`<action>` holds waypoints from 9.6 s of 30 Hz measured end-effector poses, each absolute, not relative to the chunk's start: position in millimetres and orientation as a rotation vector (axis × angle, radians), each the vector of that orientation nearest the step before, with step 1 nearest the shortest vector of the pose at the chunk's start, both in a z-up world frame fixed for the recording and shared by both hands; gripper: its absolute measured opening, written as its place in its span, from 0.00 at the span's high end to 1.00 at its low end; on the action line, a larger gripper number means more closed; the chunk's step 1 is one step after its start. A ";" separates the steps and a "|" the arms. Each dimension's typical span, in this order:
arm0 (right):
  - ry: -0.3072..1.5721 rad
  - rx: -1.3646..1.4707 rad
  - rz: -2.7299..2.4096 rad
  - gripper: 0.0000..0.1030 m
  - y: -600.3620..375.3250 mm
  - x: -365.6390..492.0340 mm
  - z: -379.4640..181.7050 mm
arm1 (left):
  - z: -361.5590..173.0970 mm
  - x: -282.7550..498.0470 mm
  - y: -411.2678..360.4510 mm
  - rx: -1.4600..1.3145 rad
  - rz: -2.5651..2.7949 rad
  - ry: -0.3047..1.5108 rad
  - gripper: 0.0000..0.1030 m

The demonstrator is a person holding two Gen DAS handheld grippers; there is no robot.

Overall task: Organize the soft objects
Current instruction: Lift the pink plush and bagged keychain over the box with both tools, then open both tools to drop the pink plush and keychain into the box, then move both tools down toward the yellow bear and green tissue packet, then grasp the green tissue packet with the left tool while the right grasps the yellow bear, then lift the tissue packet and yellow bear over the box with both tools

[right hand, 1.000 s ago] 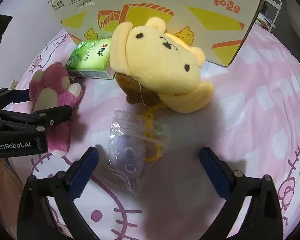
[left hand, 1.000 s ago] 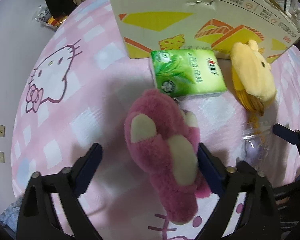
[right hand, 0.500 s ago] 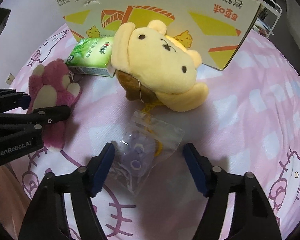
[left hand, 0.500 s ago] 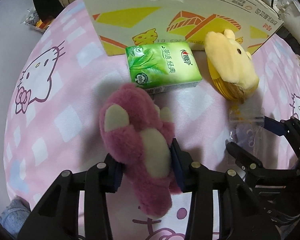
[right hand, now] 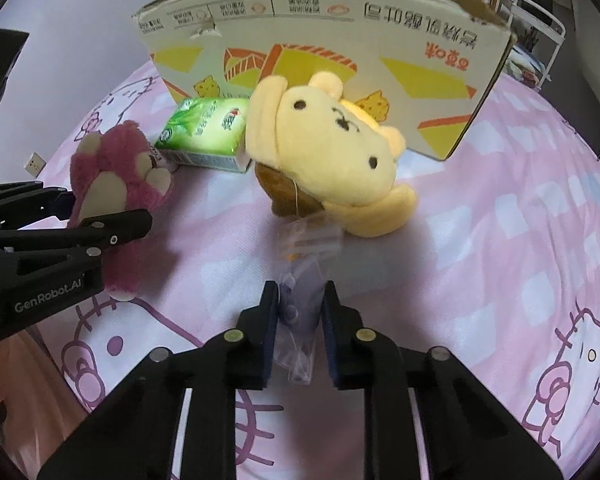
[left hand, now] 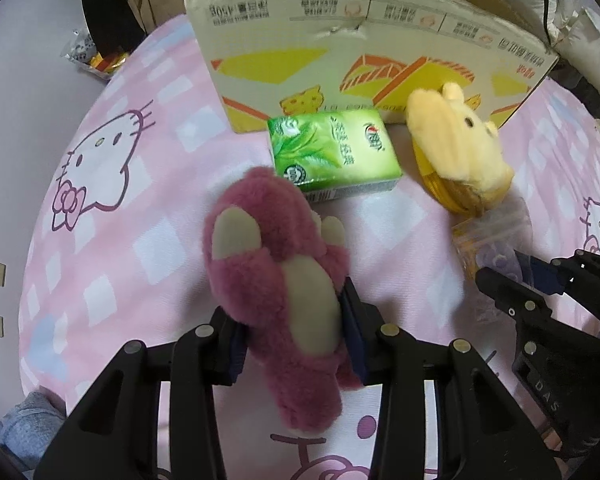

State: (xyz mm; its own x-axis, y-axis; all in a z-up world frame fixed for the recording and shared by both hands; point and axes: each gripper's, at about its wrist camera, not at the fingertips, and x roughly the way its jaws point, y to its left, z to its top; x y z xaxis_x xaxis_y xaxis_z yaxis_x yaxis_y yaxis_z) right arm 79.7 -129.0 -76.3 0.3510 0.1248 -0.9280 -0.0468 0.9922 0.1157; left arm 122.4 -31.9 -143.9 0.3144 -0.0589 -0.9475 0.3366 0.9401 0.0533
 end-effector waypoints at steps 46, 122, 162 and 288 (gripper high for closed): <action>0.444 0.032 0.020 0.86 -169.6 59.9 78.8 | 47.5 90.6 -20.9 0.214 -0.225 0.441 0.62; 0.642 0.105 0.071 0.85 -197.9 168.9 11.8 | -42.9 190.7 -56.2 0.085 -0.402 0.612 0.22; 0.768 0.096 0.093 0.00 -179.7 110.0 -1.3 | -36.7 135.3 3.5 0.140 -0.276 0.822 0.07; 0.729 0.142 0.077 0.15 -196.2 86.4 1.3 | -50.0 129.8 7.3 0.080 -0.159 0.846 0.30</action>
State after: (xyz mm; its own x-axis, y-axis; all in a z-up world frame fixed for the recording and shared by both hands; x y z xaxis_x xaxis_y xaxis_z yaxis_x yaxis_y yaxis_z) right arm 86.4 -196.2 1.3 0.7438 0.1194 -0.6576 -0.0205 0.9875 0.1561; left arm 129.8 7.3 -50.0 0.6518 -0.1083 -0.7506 0.1718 0.9851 0.0071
